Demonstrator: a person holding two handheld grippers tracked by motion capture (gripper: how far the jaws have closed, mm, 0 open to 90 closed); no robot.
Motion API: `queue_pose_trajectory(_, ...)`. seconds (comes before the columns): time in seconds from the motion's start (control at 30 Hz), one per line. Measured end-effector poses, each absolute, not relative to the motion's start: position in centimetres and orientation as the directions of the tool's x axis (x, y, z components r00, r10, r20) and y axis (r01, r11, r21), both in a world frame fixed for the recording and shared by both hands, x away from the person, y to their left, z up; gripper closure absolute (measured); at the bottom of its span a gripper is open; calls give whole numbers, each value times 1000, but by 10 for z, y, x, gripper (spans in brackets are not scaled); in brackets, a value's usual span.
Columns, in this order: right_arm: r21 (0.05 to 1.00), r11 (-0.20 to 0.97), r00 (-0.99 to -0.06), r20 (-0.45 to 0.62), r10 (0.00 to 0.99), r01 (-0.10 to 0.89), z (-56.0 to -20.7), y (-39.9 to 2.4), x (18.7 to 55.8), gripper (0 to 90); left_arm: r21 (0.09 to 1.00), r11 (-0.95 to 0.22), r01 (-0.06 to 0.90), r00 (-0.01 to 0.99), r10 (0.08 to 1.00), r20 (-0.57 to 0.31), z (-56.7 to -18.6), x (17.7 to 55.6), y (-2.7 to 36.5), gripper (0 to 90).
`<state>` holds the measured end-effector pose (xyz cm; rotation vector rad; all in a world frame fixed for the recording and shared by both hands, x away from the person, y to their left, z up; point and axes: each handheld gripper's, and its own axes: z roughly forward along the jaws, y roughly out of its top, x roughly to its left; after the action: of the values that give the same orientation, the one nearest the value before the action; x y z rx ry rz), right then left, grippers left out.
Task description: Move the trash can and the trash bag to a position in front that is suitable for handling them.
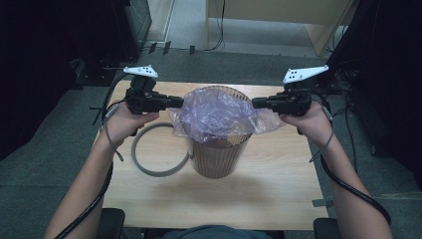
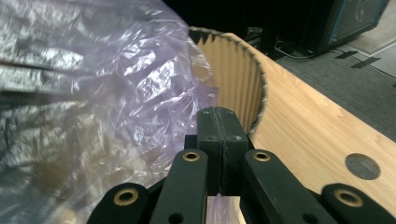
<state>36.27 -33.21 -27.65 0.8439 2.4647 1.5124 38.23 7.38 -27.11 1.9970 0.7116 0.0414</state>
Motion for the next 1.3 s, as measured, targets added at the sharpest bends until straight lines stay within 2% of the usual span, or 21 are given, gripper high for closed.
queue_pose_trajectory(0.1,855,332,-825,175,537,397,-274,-335,368,900,812,-338,476,822,498,-275,-268,387,76,897)
queue_pose_trajectory(0.33,845,307,-792,201,576,437,-277,-337,382,900,793,-325,516,802,508,-314,-272,406,75,897)
queue_pose_trajectory(0.67,812,279,-737,250,628,513,-297,-338,406,900,734,-270,623,732,532,-426,-296,438,72,896)
queue_pose_trajectory(1.3,727,312,-711,333,620,612,-342,-331,410,885,667,-276,692,689,527,-497,-336,441,70,897)
